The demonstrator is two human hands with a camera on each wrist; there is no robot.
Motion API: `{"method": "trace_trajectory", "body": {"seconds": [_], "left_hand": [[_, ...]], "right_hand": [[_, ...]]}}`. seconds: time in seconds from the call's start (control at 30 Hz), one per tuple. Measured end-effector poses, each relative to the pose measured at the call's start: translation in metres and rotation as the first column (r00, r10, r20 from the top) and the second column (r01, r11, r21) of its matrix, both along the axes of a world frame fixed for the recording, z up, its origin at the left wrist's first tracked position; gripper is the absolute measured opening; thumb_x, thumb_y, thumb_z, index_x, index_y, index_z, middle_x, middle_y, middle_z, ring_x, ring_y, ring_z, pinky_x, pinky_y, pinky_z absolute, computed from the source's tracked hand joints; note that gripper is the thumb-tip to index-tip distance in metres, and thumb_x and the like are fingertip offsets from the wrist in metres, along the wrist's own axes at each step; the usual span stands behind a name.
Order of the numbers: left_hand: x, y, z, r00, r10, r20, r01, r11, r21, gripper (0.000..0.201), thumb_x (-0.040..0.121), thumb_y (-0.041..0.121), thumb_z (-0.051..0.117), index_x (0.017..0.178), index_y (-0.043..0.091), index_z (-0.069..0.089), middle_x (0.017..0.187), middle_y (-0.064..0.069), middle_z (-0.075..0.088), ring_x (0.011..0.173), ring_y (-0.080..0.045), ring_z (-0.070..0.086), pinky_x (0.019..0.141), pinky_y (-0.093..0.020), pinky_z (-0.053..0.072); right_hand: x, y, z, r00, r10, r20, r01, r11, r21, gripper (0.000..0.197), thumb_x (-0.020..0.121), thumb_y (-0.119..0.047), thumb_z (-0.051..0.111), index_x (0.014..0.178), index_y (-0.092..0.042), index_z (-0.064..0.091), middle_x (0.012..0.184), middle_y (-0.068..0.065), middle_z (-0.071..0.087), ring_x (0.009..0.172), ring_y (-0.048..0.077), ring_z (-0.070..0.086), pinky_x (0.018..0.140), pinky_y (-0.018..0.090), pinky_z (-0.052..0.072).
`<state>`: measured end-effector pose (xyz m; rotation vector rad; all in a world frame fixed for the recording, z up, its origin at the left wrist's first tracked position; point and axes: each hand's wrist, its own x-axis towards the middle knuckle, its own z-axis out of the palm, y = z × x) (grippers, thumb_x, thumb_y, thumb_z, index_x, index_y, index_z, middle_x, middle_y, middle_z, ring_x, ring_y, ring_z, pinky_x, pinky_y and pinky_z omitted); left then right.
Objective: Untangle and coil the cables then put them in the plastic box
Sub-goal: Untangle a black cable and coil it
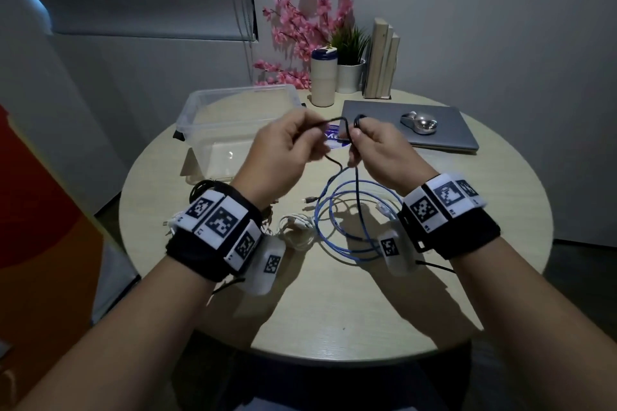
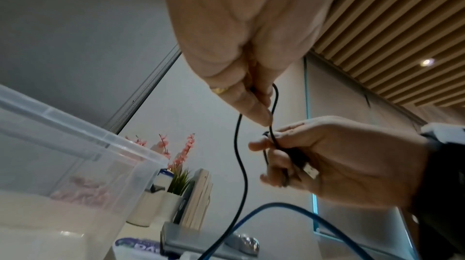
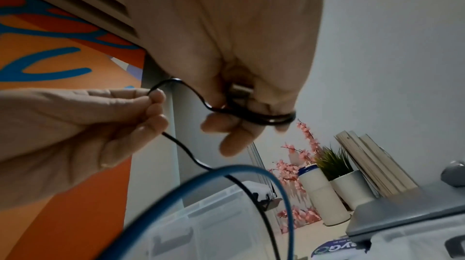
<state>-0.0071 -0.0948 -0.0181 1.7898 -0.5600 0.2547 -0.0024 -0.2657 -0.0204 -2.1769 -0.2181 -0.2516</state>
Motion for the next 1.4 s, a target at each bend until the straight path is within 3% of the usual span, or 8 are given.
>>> {"method": "trace_trajectory", "body": {"seconds": [0.23,0.57,0.7,0.8,0.9,1.07,1.2,1.4], "left_hand": [[0.02,0.008,0.019,0.969,0.175,0.173,-0.177,0.984,-0.003,0.017,0.094,0.005,0.052,0.094,0.019,0.062,0.082,-0.006,0.067,0.079,-0.019,0.068,0.076,-0.029,0.057],[0.024,-0.007,-0.023,0.982,0.068,-0.178,-0.046,0.991,0.127,0.024,0.095,-0.001,0.048,0.081,0.016,0.057,0.073,-0.007,0.059,0.055,-0.011,0.063,0.057,-0.023,0.055],[0.017,-0.018,-0.037,0.96,0.001,-0.279,0.059,0.976,0.208,0.026,0.094,-0.003,0.046,0.078,0.016,0.054,0.072,-0.006,0.058,0.059,-0.019,0.063,0.054,-0.023,0.054],[0.012,-0.024,-0.042,0.943,-0.071,-0.326,0.164,0.949,0.268,0.022,0.093,0.0,0.049,0.077,0.015,0.054,0.074,-0.006,0.062,0.062,-0.015,0.066,0.067,-0.035,0.059],[0.008,-0.027,-0.047,0.914,-0.139,-0.381,0.271,0.908,0.319,0.021,0.092,0.002,0.054,0.077,0.017,0.056,0.085,-0.012,0.067,0.071,-0.014,0.064,0.082,-0.044,0.057],[0.002,-0.027,-0.046,0.874,-0.239,-0.422,0.353,0.91,0.216,0.023,0.095,0.0,0.046,0.081,0.015,0.053,0.096,-0.026,0.063,0.083,-0.025,0.056,0.081,-0.043,0.051],[0.004,-0.028,-0.037,0.886,-0.229,-0.403,0.251,0.968,0.003,0.022,0.098,-0.001,0.039,0.083,0.012,0.049,0.087,-0.011,0.063,0.074,-0.019,0.062,0.07,-0.023,0.056],[0.017,-0.028,-0.025,0.947,-0.117,-0.298,0.093,0.991,-0.094,0.02,0.098,0.002,0.043,0.085,0.016,0.052,0.082,-0.005,0.064,0.076,-0.018,0.065,0.079,-0.032,0.056]], "right_hand": [[-0.012,0.007,0.008,0.977,0.208,-0.045,-0.202,0.973,0.114,0.044,0.098,-0.04,0.044,0.065,-0.016,0.062,0.051,-0.003,0.04,0.051,0.014,0.042,0.062,0.04,0.045],[-0.02,0.013,0.035,0.925,0.376,0.057,-0.3,0.629,0.717,0.043,0.104,-0.027,0.027,0.065,-0.013,0.039,0.045,0.0,0.034,0.044,0.014,0.034,0.056,0.028,0.035],[-0.014,0.015,0.034,0.939,0.326,0.108,-0.254,0.446,0.858,0.04,0.104,-0.026,0.029,0.071,-0.011,0.045,0.075,0.012,0.07,0.076,0.025,0.068,0.065,0.031,0.053],[-0.008,0.014,0.033,0.956,0.251,0.153,-0.24,0.366,0.899,0.037,0.103,-0.021,0.032,0.076,-0.005,0.052,0.103,0.021,0.067,0.105,0.031,0.064,0.09,0.037,0.054],[0.004,0.008,0.028,0.979,0.109,0.174,-0.205,0.462,0.863,0.034,0.101,-0.018,0.038,0.078,-0.008,0.06,0.108,0.015,0.065,0.101,0.023,0.061,0.092,0.031,0.047],[0.008,-0.005,0.018,0.972,-0.074,0.225,0.021,0.973,0.23,0.028,0.099,-0.02,0.045,0.087,-0.009,0.067,0.105,0.001,0.066,0.105,0.013,0.06,0.08,0.017,0.041],[0.007,-0.014,0.011,0.997,-0.034,0.072,0.054,0.954,-0.295,0.032,0.1,-0.028,0.04,0.093,-0.009,0.065,0.079,-0.001,0.066,0.068,0.012,0.058,0.062,0.028,0.042],[-0.001,-0.014,0.009,0.997,0.077,-0.005,-0.075,0.957,-0.28,0.035,0.096,-0.041,0.046,0.078,-0.013,0.057,0.065,0.001,0.053,0.059,0.014,0.048,0.056,0.03,0.038]]}}
